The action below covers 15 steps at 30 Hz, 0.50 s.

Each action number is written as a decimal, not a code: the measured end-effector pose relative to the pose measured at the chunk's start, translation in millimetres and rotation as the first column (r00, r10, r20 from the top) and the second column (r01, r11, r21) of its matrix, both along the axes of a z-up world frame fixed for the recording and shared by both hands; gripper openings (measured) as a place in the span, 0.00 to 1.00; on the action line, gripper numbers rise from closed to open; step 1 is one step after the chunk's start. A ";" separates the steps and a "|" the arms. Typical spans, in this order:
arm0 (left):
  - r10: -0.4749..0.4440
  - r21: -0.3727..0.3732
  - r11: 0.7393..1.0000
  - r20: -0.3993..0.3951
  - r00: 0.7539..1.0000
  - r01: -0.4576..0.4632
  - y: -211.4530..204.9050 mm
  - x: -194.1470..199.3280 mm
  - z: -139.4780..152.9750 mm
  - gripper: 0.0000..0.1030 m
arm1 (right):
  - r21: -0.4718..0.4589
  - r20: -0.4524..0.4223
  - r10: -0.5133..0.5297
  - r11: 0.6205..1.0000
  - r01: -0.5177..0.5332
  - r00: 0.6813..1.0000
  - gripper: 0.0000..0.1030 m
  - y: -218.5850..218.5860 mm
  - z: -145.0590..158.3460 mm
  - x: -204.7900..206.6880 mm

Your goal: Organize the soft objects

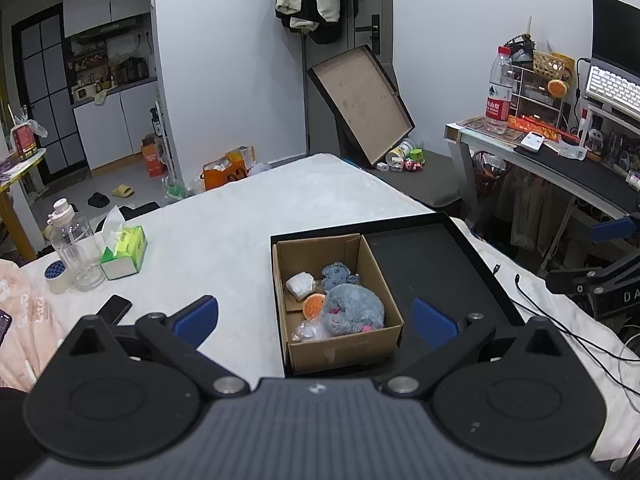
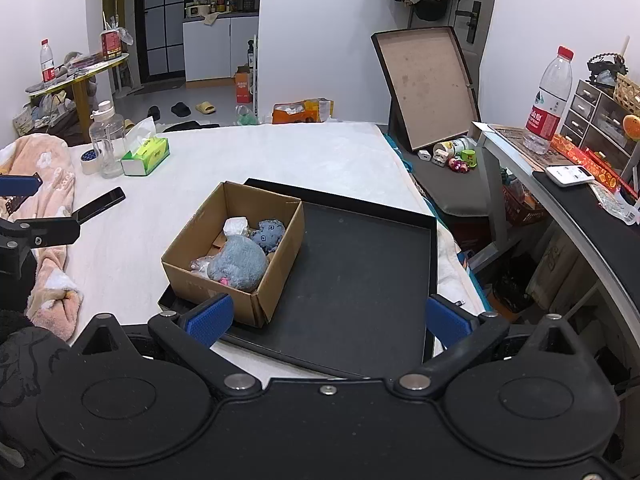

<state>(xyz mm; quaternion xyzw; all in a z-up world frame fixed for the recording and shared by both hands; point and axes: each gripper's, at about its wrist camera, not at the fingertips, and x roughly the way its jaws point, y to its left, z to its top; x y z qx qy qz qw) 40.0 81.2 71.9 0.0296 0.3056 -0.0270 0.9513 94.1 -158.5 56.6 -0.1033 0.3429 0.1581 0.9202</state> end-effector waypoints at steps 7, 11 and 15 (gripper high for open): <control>0.006 -0.020 1.000 -0.001 1.000 -0.007 1.7 0.1 1.5 1.00 | -0.002 0.001 0.004 1.000 -0.004 1.000 1.00 0.7 0.0 -0.5; 0.003 -0.017 1.000 -0.005 1.000 -0.003 1.1 0.4 0.9 1.00 | -0.003 0.001 0.003 1.000 -0.003 1.000 1.00 0.8 0.9 -0.6; 0.000 -0.012 1.000 -0.011 1.000 0.000 0.7 0.8 -0.2 1.00 | -0.003 0.000 0.003 1.000 -0.003 1.000 1.00 0.4 1.0 -0.6</control>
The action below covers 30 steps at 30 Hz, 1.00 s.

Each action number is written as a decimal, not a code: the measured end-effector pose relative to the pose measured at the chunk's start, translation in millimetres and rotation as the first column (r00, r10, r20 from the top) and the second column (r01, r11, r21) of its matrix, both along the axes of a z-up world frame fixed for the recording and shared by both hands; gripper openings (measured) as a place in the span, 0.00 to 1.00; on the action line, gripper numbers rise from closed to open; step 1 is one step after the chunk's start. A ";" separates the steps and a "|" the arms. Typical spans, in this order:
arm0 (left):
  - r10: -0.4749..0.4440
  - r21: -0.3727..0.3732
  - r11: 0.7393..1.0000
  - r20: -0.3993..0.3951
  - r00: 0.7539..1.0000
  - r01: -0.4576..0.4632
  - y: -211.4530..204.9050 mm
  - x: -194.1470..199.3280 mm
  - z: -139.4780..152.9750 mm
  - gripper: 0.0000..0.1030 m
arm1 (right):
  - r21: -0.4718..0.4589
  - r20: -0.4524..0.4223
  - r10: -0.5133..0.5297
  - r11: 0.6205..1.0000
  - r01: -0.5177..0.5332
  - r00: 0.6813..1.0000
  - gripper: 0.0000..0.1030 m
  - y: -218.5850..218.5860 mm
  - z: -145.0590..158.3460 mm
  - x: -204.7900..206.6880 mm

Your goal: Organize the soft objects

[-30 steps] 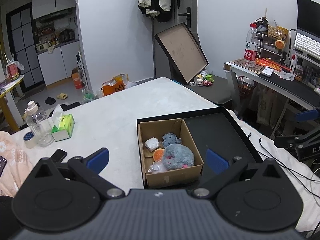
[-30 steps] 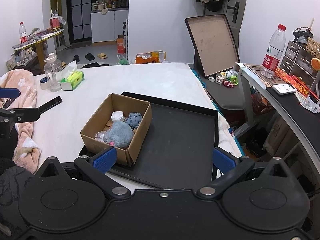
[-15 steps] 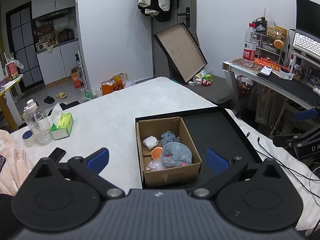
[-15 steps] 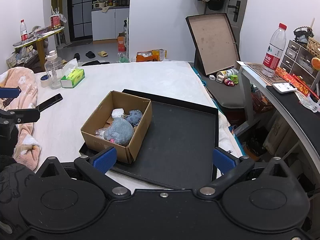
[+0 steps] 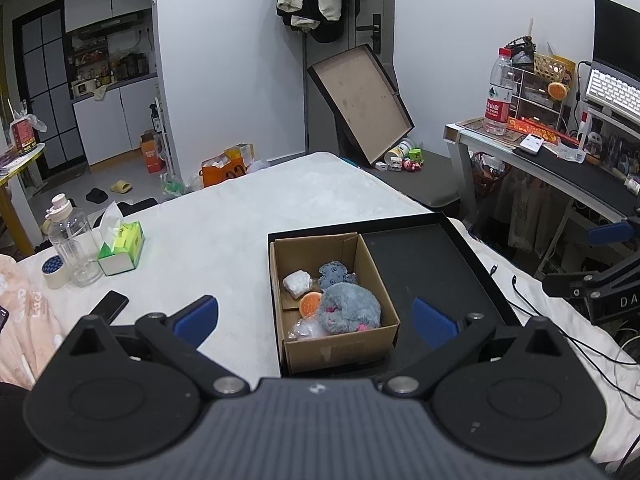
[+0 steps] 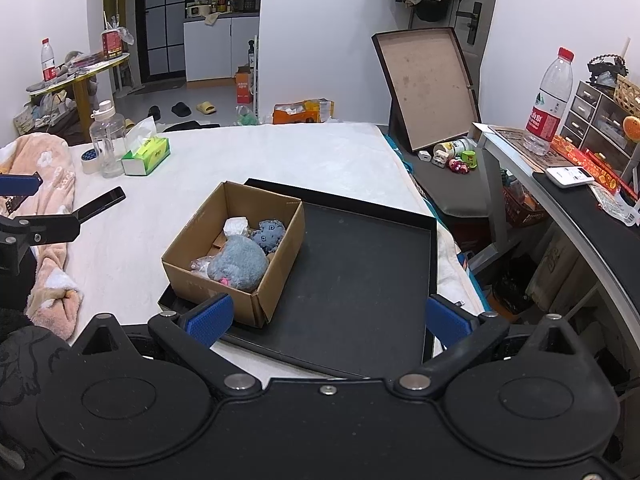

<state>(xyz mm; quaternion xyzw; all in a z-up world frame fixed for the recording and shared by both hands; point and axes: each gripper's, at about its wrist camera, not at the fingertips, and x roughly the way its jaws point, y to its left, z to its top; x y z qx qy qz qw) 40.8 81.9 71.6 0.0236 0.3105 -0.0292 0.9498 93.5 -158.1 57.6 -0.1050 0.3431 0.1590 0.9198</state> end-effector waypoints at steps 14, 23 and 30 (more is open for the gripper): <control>-0.012 0.014 1.000 -0.003 1.000 0.012 -3.1 -2.4 -1.5 1.00 | -0.001 -0.001 0.002 1.000 -0.002 1.000 1.00 -0.6 -0.3 -1.3; -0.014 0.038 0.999 0.001 1.000 0.014 -4.0 -2.4 -1.7 1.00 | -0.001 -0.001 0.002 1.000 -0.002 1.000 1.00 -0.5 -0.3 -1.2; -0.024 0.053 0.998 0.006 1.000 0.024 -6.8 -2.8 -1.3 1.00 | 0.000 -0.001 0.003 1.000 -0.003 1.000 1.00 -0.7 -0.4 -1.3</control>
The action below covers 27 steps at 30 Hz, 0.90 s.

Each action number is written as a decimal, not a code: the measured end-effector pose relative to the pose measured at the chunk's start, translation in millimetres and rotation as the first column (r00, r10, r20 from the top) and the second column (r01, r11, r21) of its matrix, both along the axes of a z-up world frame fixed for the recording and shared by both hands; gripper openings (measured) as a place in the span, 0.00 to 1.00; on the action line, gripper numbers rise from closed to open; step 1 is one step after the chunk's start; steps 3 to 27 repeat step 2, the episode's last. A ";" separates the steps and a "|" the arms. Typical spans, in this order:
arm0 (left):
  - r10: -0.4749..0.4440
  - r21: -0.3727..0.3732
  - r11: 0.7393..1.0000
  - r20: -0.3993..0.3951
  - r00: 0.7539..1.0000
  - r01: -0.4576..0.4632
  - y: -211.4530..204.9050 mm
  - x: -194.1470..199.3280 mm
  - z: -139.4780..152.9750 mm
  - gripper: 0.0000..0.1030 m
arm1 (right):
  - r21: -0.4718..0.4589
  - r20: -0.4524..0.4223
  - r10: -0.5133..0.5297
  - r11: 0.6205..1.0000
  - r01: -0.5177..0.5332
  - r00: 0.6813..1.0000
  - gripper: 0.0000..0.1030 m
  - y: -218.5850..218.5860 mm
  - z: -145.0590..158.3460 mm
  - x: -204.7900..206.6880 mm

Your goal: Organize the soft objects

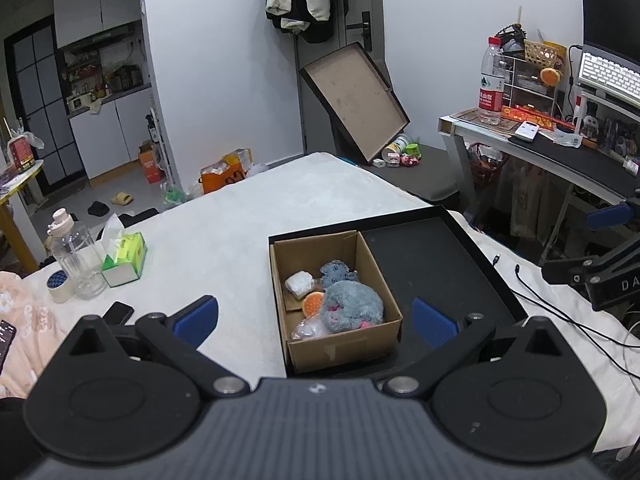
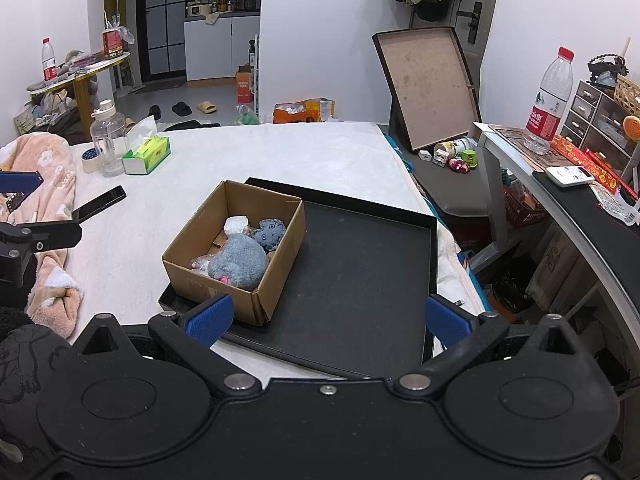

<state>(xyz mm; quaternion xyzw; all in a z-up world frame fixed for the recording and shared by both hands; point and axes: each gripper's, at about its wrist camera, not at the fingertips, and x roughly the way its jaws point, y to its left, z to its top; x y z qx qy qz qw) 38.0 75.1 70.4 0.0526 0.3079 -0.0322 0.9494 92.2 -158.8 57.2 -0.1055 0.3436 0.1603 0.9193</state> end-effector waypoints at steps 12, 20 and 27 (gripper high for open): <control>0.001 0.002 1.000 0.000 1.000 -0.001 -0.1 -0.4 -0.2 1.00 | -0.001 0.000 0.001 1.000 -0.001 1.000 1.00 0.1 0.0 -0.3; 0.001 0.002 1.000 0.000 1.000 -0.001 -0.1 -0.4 -0.2 1.00 | -0.001 0.000 0.001 1.000 -0.001 1.000 1.00 0.1 0.0 -0.3; 0.001 0.002 1.000 0.000 1.000 -0.001 -0.1 -0.4 -0.2 1.00 | -0.001 0.000 0.001 1.000 -0.001 1.000 1.00 0.1 0.0 -0.3</control>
